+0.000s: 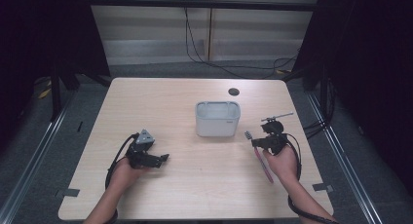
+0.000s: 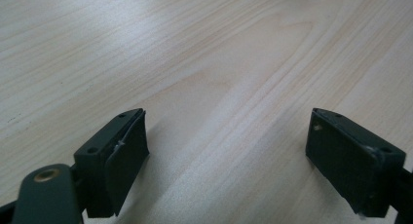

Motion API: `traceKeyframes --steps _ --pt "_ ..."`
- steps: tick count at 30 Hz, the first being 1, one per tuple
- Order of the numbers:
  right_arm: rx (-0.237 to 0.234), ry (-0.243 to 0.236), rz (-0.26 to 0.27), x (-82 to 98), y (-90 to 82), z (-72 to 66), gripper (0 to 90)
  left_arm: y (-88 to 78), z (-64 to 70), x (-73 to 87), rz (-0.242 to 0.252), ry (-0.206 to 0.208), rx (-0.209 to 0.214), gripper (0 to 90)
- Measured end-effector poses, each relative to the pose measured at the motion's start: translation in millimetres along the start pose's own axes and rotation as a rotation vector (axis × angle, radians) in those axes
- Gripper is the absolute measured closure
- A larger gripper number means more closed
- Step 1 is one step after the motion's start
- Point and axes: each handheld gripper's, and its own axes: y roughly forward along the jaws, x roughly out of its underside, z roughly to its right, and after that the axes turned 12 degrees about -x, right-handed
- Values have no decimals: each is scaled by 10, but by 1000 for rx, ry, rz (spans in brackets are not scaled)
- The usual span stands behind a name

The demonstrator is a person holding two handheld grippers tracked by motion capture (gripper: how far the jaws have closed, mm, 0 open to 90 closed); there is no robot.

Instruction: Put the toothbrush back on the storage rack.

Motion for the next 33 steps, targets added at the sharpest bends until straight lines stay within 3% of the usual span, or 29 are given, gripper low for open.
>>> traceKeyframes --steps 25,33 --pt "-20 -36 75 -81 -219 -43 852 0 0 0 0 0 0 150" --pt "-33 -52 122 -132 -341 -91 851 0 1 0 0 -1 0 150"
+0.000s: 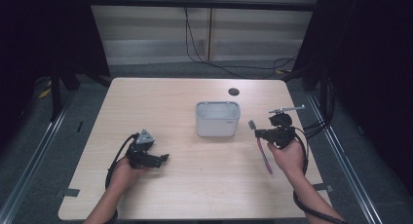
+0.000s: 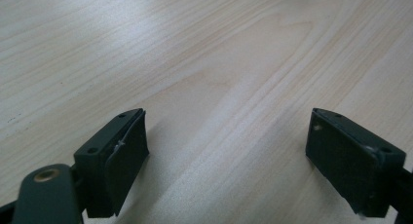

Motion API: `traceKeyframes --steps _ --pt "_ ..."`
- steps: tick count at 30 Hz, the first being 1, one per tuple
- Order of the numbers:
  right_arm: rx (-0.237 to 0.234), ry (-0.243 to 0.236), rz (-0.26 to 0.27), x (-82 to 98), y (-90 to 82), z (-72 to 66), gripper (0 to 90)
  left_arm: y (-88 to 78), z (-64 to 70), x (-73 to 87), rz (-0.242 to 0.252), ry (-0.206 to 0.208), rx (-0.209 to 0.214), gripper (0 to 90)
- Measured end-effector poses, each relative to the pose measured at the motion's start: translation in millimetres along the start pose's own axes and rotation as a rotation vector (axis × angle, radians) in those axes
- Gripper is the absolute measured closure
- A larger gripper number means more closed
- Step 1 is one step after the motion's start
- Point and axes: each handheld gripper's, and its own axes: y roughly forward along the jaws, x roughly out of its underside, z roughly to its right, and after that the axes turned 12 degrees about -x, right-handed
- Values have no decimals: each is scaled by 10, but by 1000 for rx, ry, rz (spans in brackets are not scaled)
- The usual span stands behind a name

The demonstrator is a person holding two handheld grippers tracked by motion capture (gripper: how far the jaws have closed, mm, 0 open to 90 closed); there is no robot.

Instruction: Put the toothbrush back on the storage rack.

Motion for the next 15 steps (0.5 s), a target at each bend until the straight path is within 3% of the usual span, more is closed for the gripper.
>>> traceKeyframes --steps 9,15 --pt "-14 -19 61 -99 -104 -88 851 0 0 0 0 0 0 150" --pt "-9 -50 74 -170 -133 -157 851 0 0 0 0 0 0 150"
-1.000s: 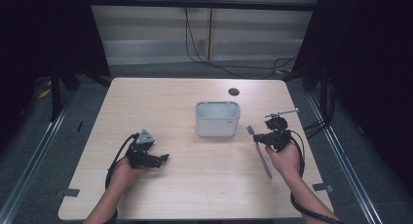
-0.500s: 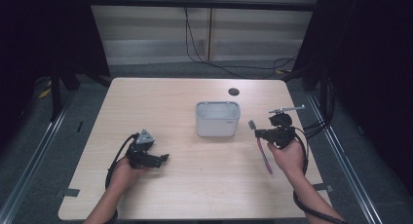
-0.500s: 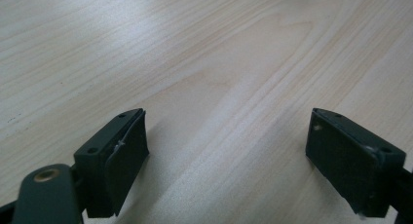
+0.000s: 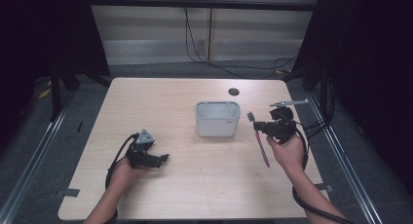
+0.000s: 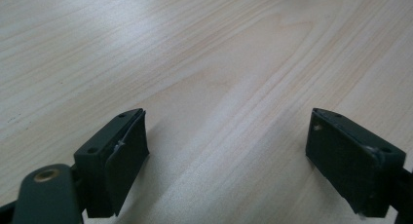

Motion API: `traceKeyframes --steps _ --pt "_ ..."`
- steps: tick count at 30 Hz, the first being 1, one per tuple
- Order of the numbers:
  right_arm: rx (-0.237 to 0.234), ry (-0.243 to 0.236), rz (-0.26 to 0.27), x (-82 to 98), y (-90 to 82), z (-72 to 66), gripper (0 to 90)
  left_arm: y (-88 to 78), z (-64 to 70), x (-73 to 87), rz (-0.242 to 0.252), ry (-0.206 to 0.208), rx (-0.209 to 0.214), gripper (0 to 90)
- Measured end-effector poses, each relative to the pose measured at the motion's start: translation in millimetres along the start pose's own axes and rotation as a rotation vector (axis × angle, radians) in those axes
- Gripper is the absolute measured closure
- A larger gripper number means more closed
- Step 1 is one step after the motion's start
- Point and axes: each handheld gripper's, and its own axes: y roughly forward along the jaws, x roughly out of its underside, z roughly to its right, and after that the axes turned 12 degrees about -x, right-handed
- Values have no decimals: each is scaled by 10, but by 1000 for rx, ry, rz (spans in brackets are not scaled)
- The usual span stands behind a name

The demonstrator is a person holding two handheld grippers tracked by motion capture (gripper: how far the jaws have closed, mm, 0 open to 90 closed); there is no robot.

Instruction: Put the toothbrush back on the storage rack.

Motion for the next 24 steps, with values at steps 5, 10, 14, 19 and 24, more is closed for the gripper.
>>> traceKeyframes --steps 5,10,14,19,24 --pt "4 -18 11 -52 -17 -32 851 0 0 0 1 0 0 150" --pt "-3 -21 22 -100 -39 -48 851 0 0 0 0 0 0 150" --pt "-3 -27 39 -140 -41 -60 850 0 0 0 1 0 0 150" --pt "-7 -29 51 -166 -37 -73 851 1 0 0 0 0 1 150" --pt "-11 -29 78 -208 -50 -93 851 0 0 0 0 0 0 150"
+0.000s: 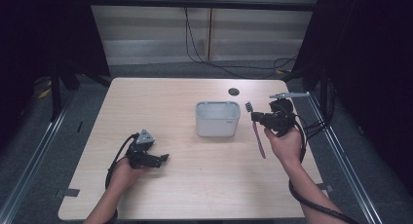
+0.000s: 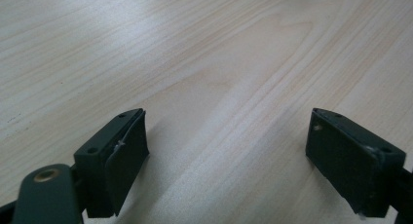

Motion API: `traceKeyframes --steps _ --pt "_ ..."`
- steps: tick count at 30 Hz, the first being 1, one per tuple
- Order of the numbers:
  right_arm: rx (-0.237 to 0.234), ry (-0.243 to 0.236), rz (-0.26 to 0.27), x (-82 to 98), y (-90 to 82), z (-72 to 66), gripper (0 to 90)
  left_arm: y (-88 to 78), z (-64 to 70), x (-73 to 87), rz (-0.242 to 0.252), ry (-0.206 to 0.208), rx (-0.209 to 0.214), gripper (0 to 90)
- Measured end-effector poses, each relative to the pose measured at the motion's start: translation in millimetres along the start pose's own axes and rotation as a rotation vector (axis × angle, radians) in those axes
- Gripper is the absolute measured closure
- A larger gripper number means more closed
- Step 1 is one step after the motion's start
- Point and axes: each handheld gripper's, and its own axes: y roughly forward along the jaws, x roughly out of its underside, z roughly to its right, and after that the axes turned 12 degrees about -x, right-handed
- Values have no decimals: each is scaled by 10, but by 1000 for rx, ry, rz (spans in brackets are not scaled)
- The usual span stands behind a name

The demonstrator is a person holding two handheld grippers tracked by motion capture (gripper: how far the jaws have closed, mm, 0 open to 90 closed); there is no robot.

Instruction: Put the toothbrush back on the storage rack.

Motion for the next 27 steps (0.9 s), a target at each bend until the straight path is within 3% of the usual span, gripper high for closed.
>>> traceKeyframes --steps 27 --pt "-5 -18 117 -294 -51 -95 850 1 -1 0 2 1 0 150"
